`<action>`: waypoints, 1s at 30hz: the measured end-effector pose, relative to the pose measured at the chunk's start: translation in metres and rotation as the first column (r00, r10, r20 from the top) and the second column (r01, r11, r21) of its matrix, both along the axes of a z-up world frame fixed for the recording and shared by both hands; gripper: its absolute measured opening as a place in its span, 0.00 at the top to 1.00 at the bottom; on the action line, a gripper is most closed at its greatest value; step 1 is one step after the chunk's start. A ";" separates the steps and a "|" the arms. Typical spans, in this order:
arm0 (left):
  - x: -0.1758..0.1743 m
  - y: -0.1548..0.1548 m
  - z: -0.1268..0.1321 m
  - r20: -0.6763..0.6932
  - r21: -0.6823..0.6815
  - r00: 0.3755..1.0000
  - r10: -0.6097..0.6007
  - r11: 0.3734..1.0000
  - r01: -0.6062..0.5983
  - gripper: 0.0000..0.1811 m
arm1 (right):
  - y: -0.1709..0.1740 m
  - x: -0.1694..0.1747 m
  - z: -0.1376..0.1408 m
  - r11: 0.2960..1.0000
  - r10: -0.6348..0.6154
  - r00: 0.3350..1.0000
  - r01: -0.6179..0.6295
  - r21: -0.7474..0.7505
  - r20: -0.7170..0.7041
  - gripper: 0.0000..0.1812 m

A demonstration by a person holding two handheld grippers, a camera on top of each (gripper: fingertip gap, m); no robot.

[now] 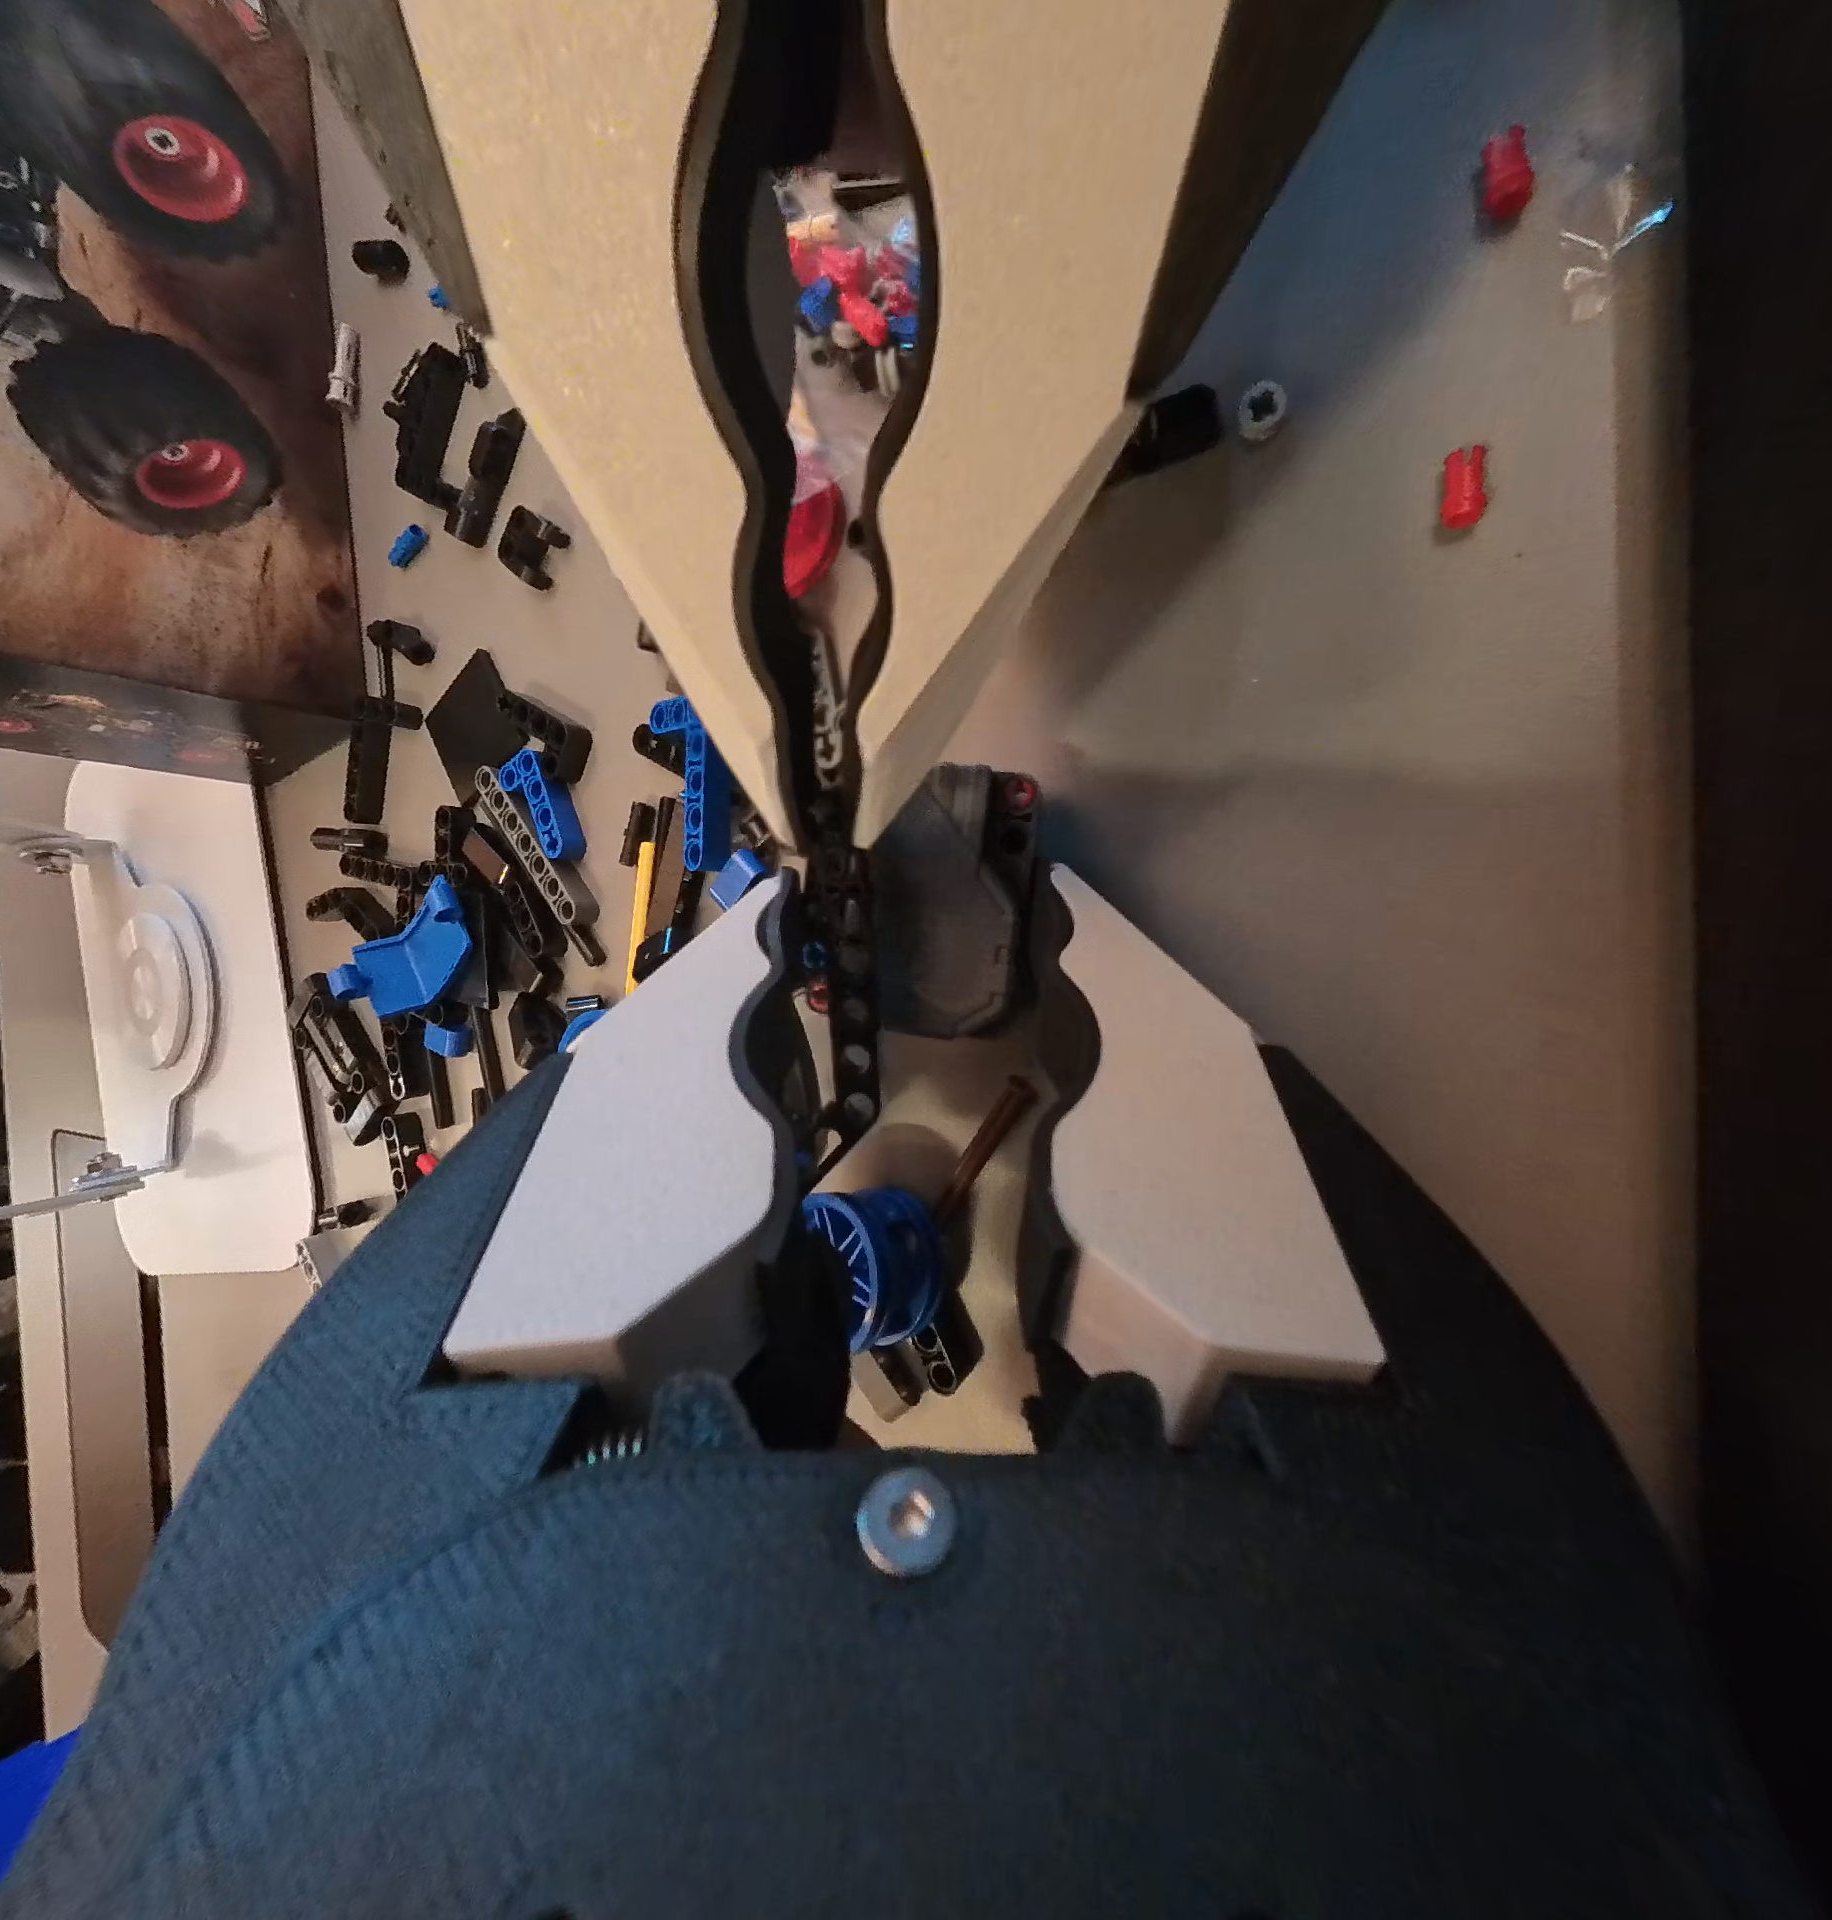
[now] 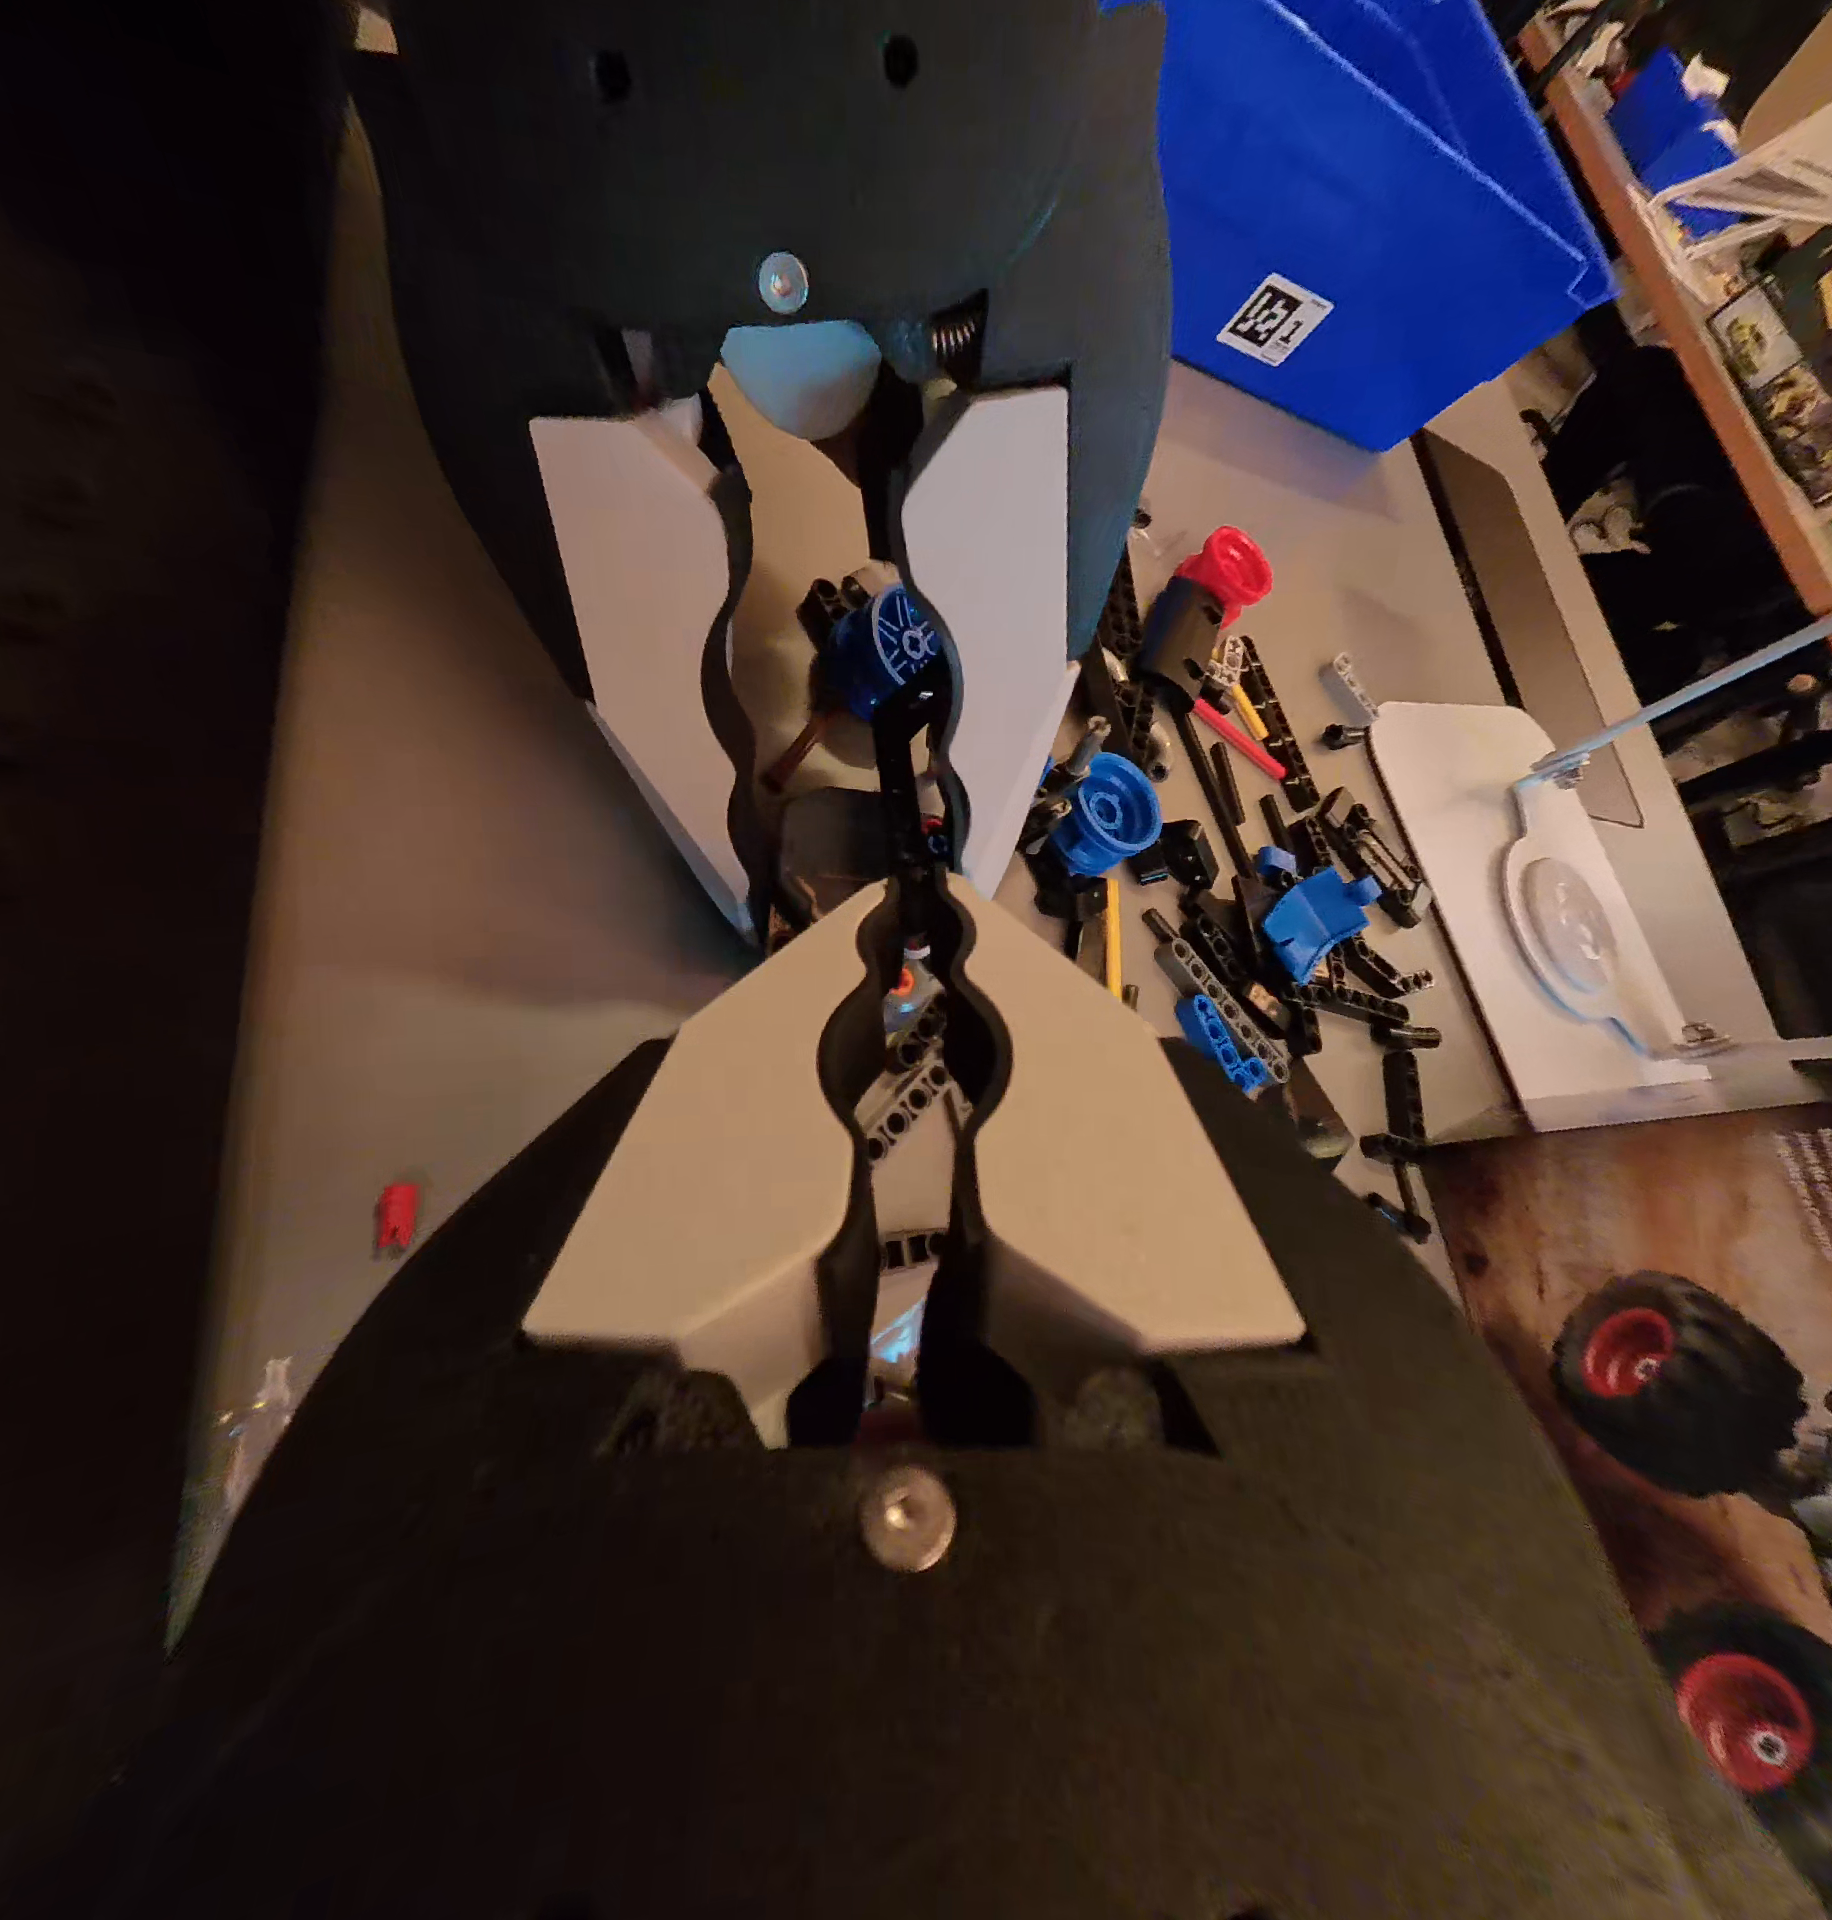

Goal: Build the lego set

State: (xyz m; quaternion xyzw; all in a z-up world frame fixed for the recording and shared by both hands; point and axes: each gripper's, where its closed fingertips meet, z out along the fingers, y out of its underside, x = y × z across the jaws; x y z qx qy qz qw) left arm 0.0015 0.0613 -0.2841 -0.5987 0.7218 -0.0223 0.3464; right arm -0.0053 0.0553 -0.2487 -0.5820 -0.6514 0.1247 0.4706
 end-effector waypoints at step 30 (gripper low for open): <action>-0.001 0.001 -0.002 0.006 -0.014 1.000 0.010 1.000 -0.010 0.78 | 0.009 0.002 -0.005 0.996 -0.003 1.000 0.001 -0.088 -0.021 0.99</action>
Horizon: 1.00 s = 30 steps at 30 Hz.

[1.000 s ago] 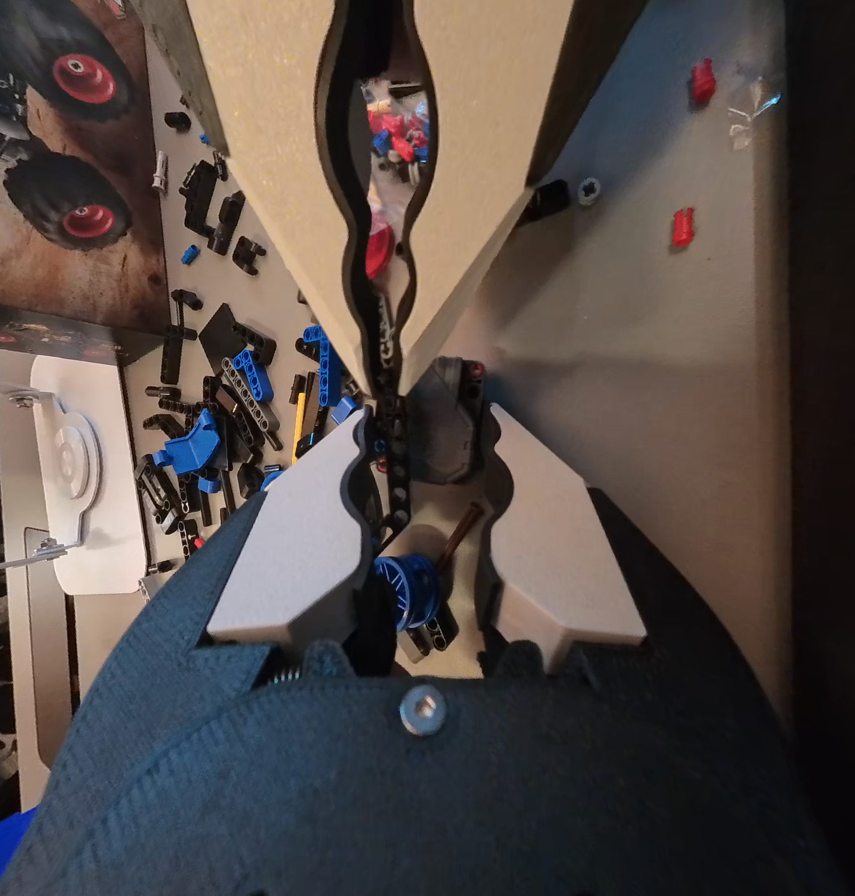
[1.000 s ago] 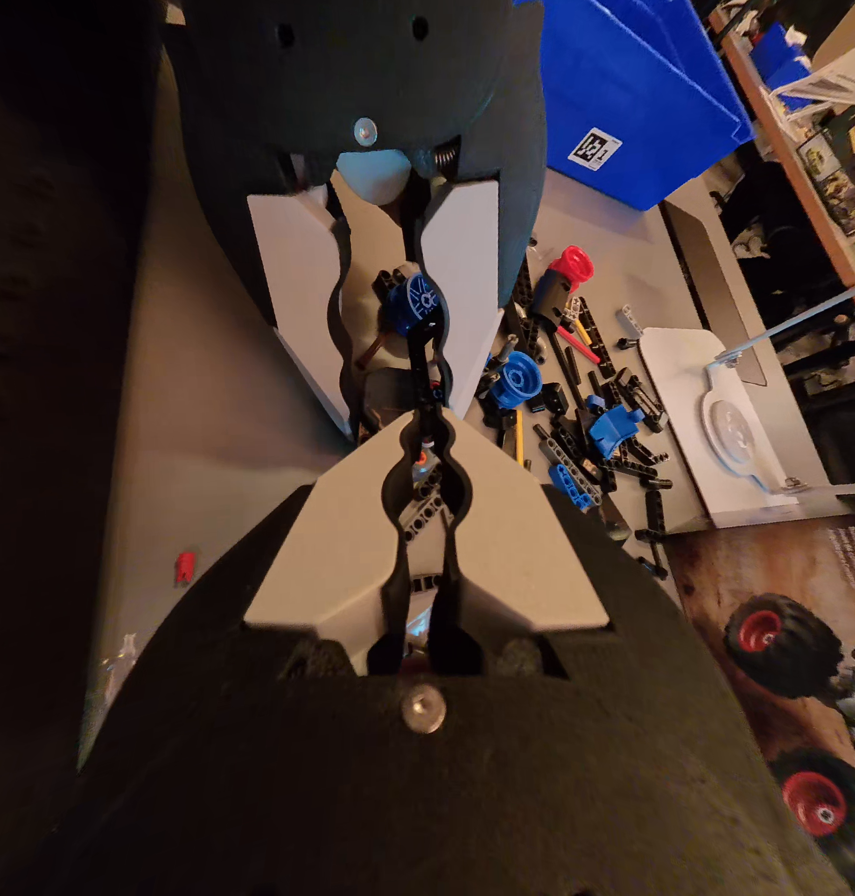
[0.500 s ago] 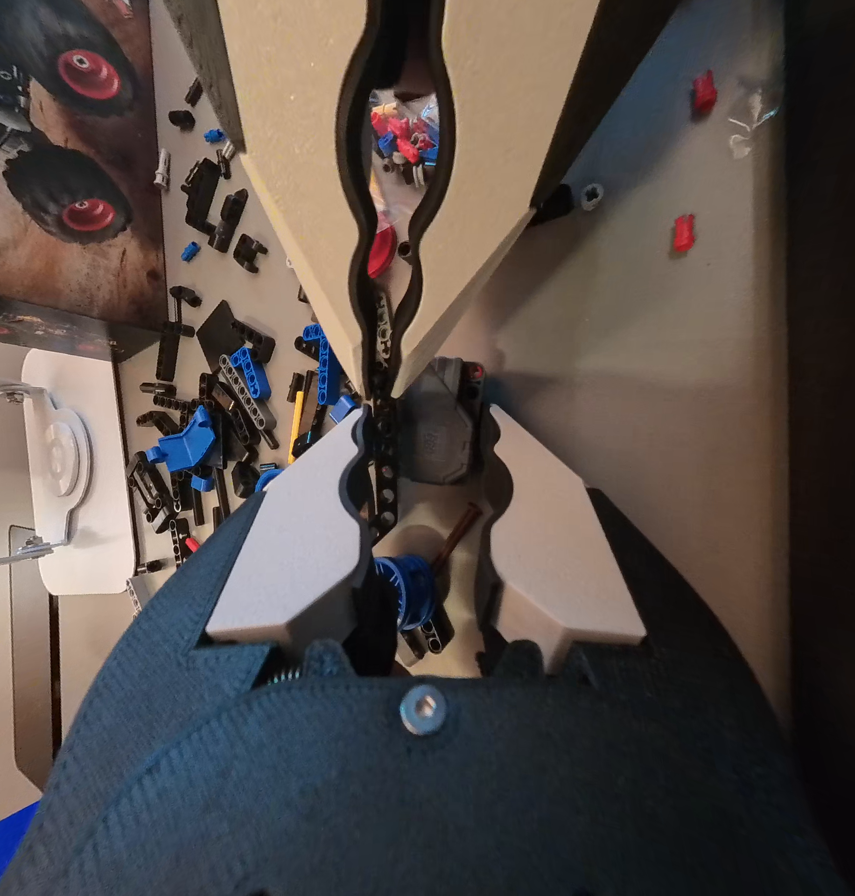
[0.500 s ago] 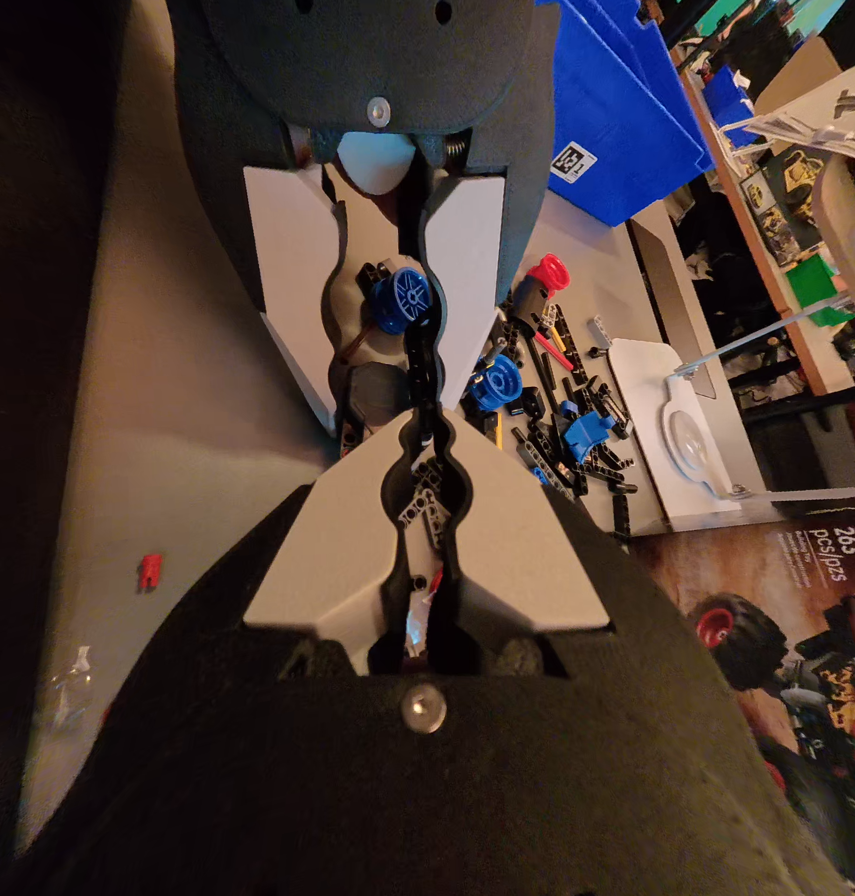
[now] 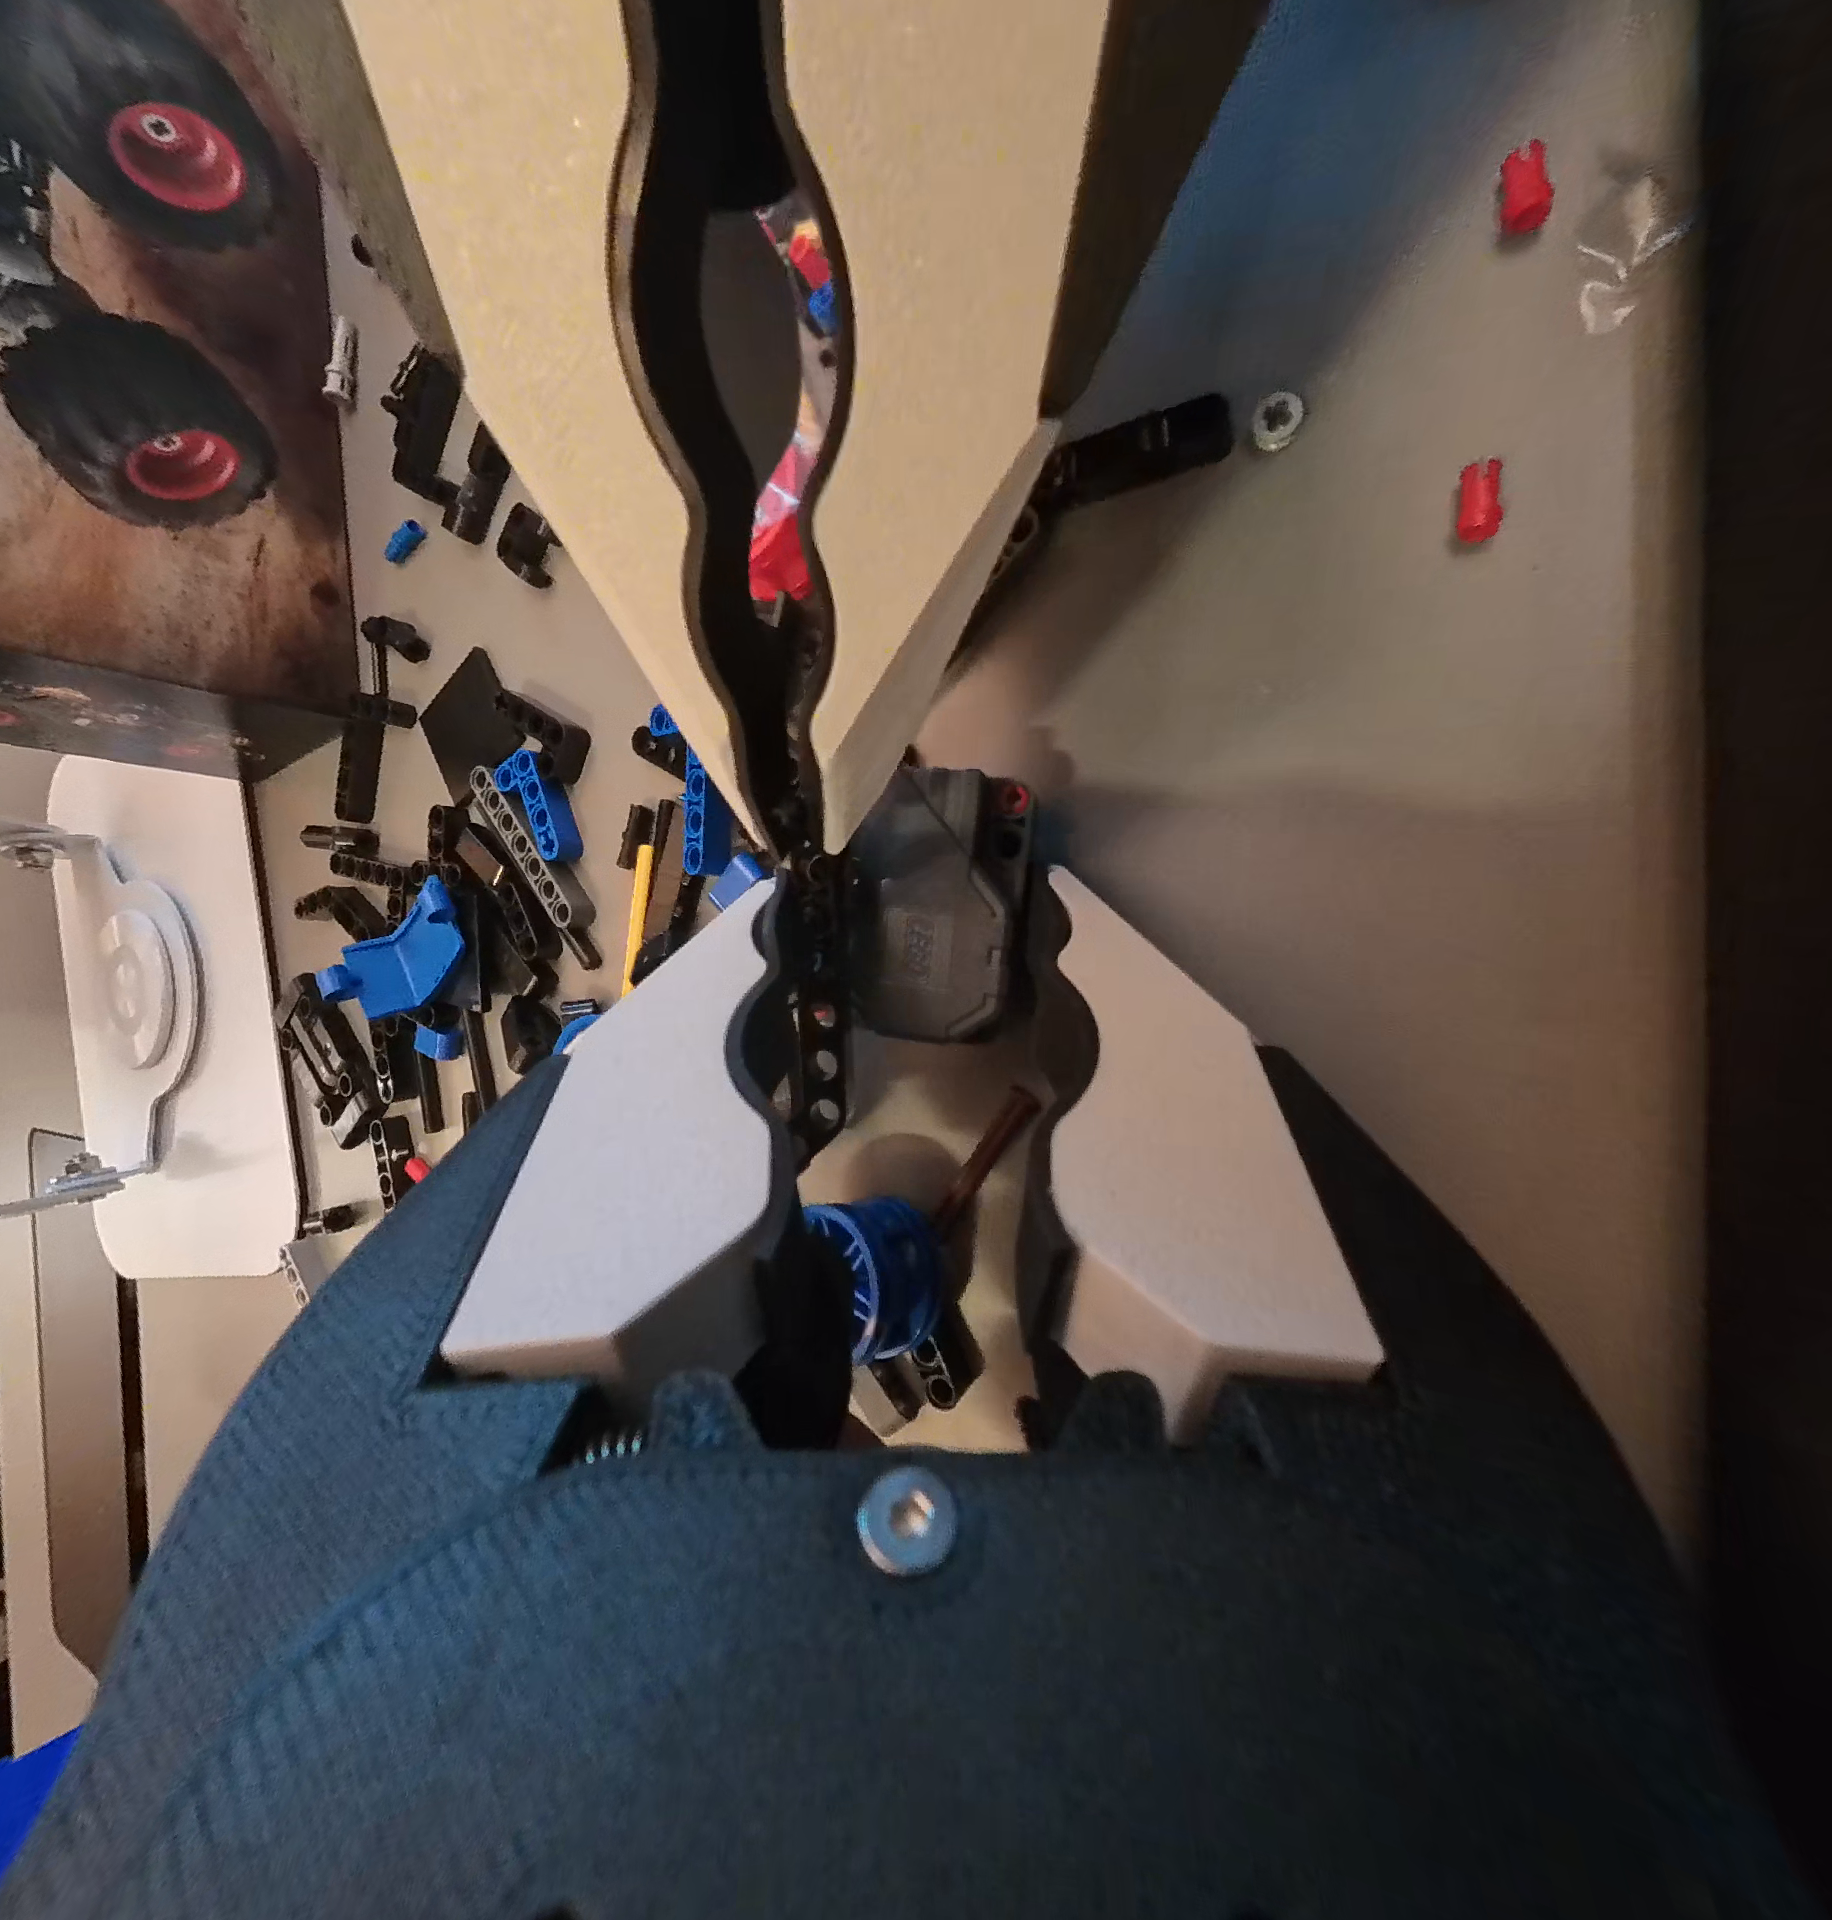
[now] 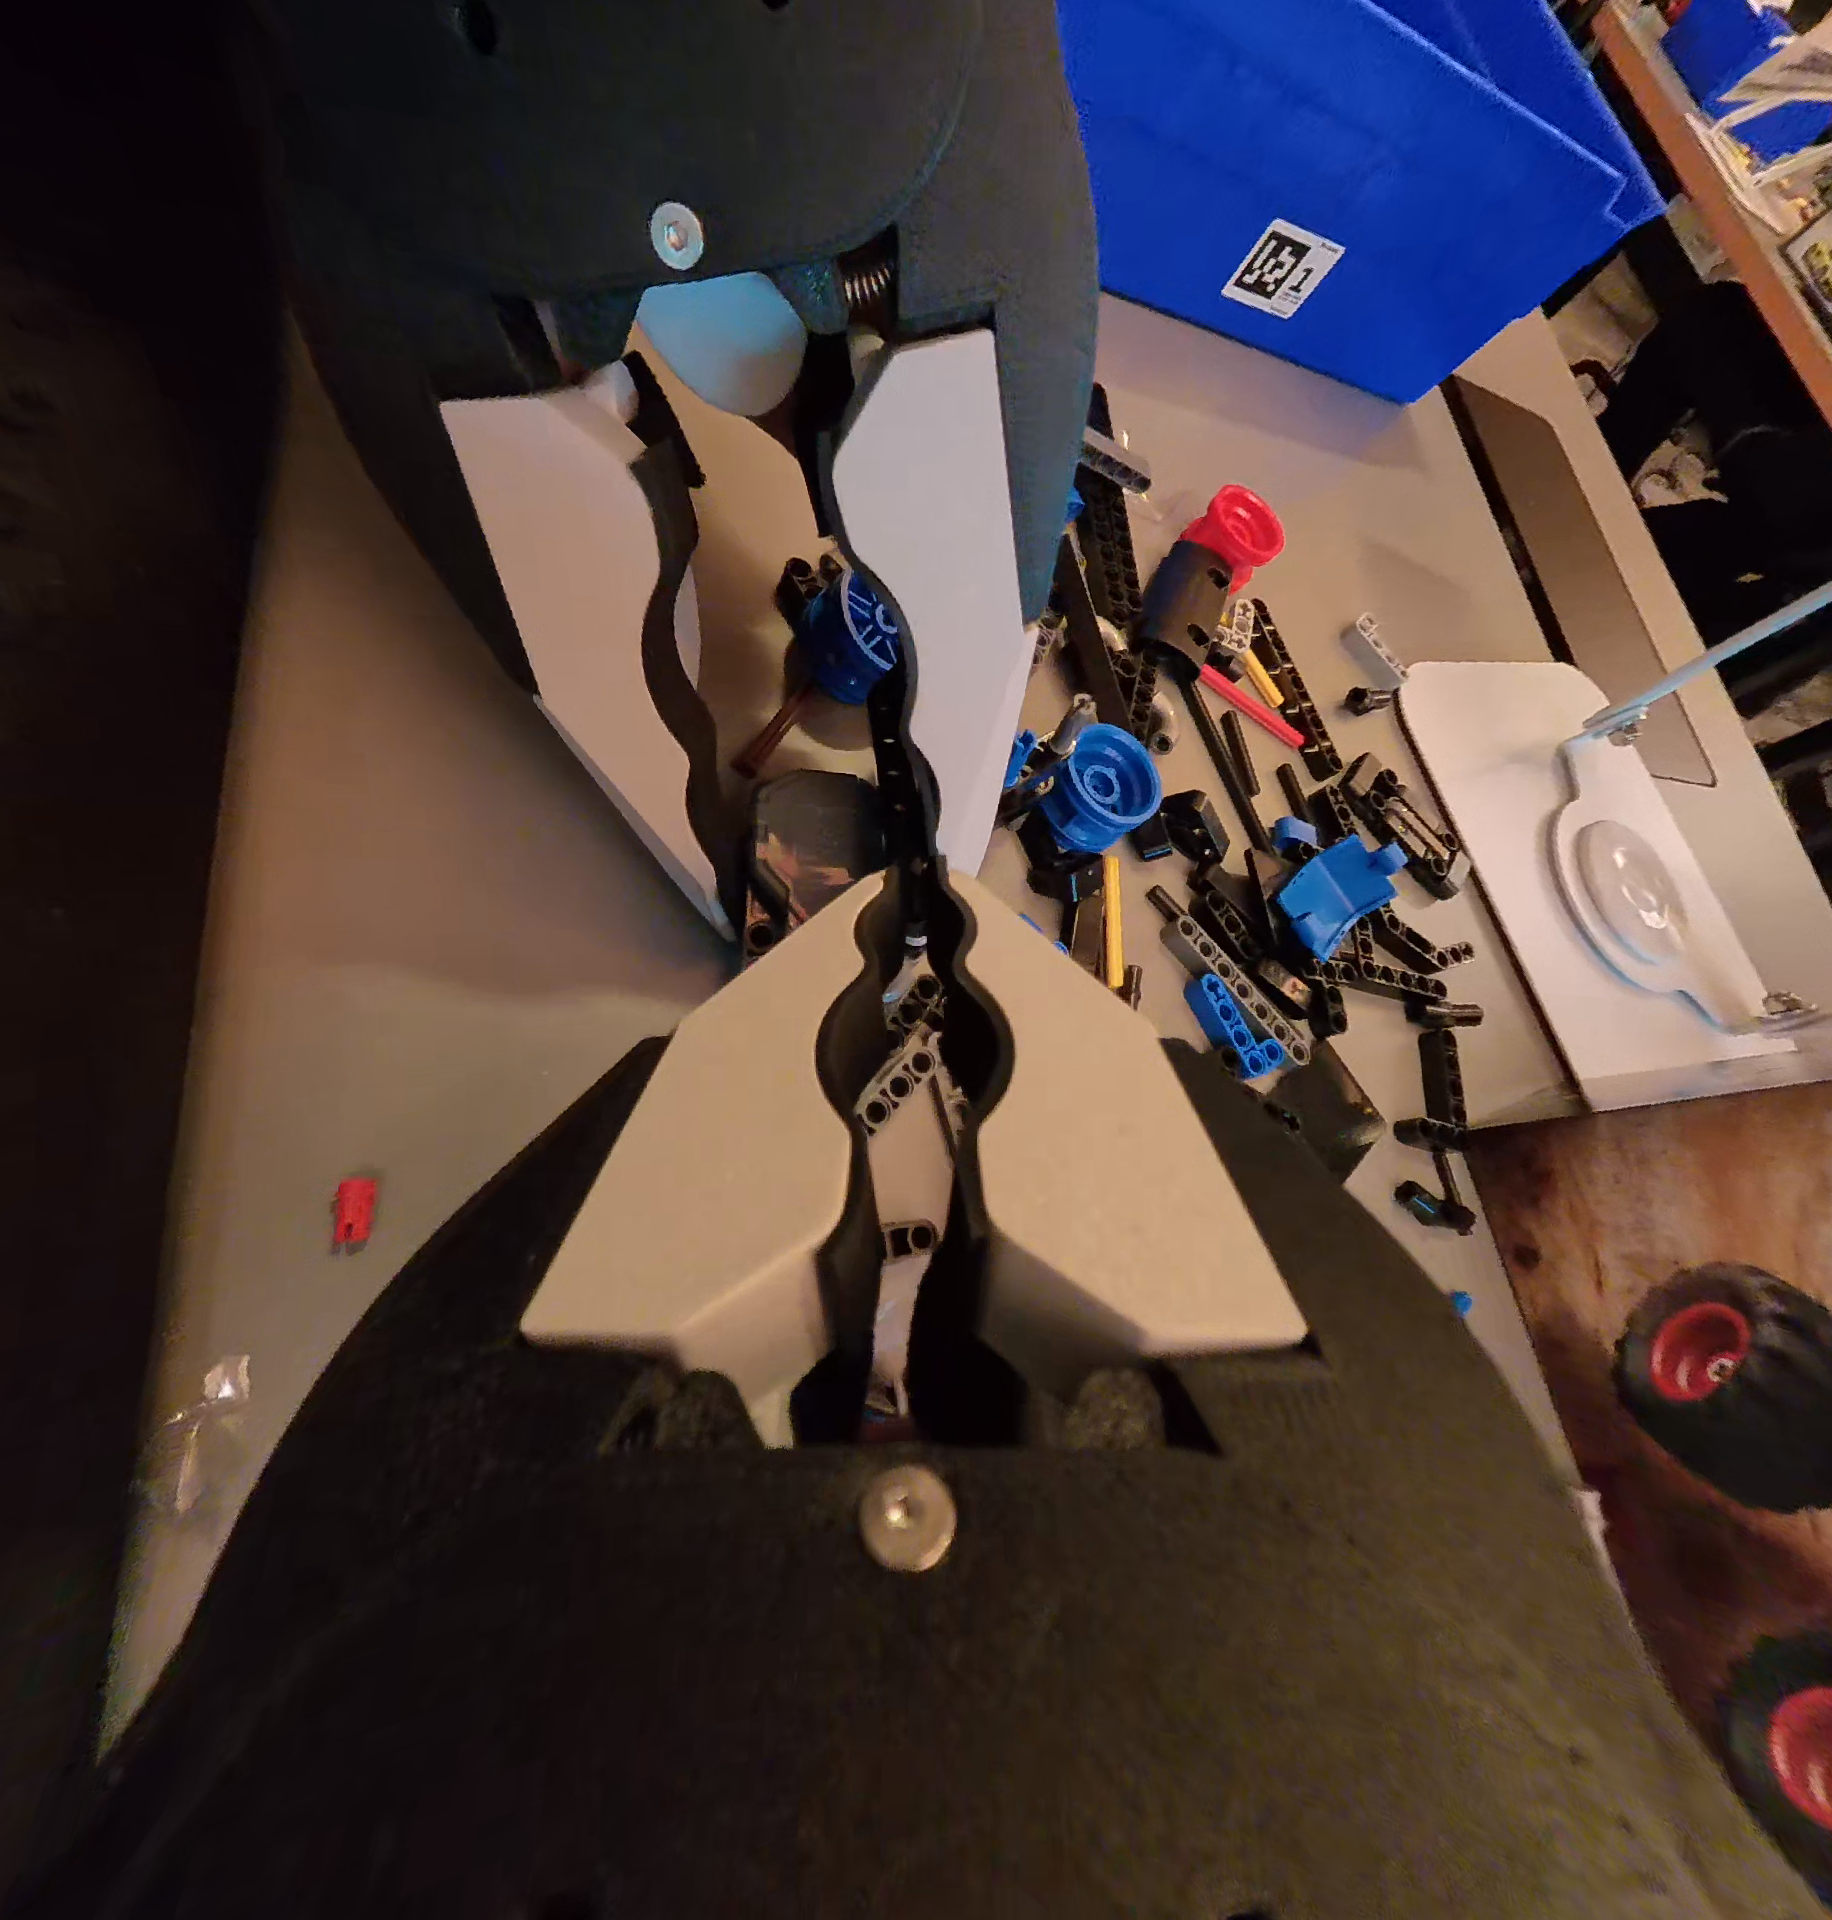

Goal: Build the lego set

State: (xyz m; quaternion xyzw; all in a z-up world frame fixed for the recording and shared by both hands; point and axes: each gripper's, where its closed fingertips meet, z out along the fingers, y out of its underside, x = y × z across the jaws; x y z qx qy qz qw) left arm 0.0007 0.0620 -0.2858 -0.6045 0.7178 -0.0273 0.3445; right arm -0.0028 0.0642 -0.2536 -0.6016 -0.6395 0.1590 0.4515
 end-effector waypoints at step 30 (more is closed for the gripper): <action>0.004 0.011 0.020 0.141 -0.021 0.989 0.051 0.999 -0.049 0.98 | 0.004 0.003 0.002 0.993 -0.005 0.999 -0.001 -0.118 -0.054 0.99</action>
